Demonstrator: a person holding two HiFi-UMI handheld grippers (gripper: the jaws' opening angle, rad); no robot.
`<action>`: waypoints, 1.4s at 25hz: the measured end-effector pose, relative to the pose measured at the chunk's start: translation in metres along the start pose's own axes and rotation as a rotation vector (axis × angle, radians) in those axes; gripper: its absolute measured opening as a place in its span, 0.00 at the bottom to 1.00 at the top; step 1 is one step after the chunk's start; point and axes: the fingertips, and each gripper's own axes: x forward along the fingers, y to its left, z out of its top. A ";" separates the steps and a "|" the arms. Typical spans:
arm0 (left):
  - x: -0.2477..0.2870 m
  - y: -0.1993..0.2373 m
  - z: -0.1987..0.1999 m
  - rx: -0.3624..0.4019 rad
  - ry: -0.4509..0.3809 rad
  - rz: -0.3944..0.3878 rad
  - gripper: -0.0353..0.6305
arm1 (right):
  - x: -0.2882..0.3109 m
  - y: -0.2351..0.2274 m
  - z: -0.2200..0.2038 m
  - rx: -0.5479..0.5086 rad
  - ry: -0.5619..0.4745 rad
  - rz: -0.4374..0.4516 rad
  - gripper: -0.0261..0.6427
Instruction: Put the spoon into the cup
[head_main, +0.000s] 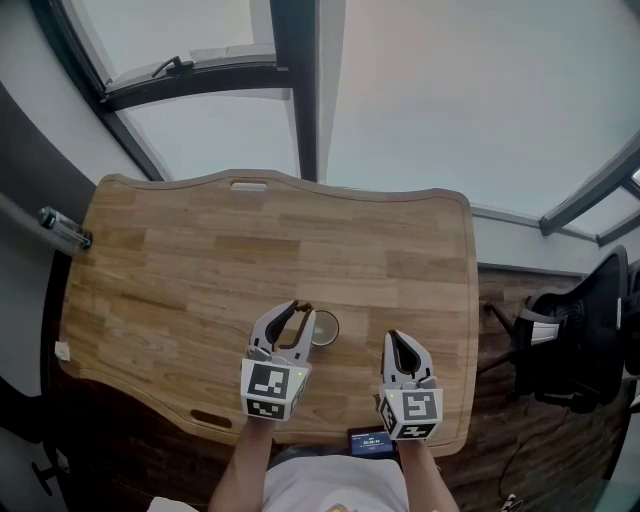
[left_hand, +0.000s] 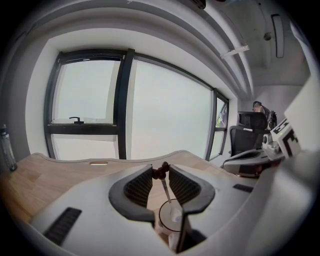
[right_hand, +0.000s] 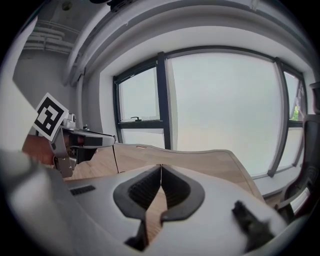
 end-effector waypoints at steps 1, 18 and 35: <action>0.001 0.000 -0.002 -0.003 0.004 -0.001 0.22 | 0.001 0.000 -0.001 0.001 0.002 0.001 0.09; 0.015 0.003 -0.026 -0.030 0.053 0.001 0.22 | 0.016 -0.007 -0.012 0.014 0.033 0.018 0.09; 0.027 0.002 -0.045 -0.043 0.106 -0.010 0.22 | 0.028 -0.012 -0.026 0.033 0.064 0.029 0.08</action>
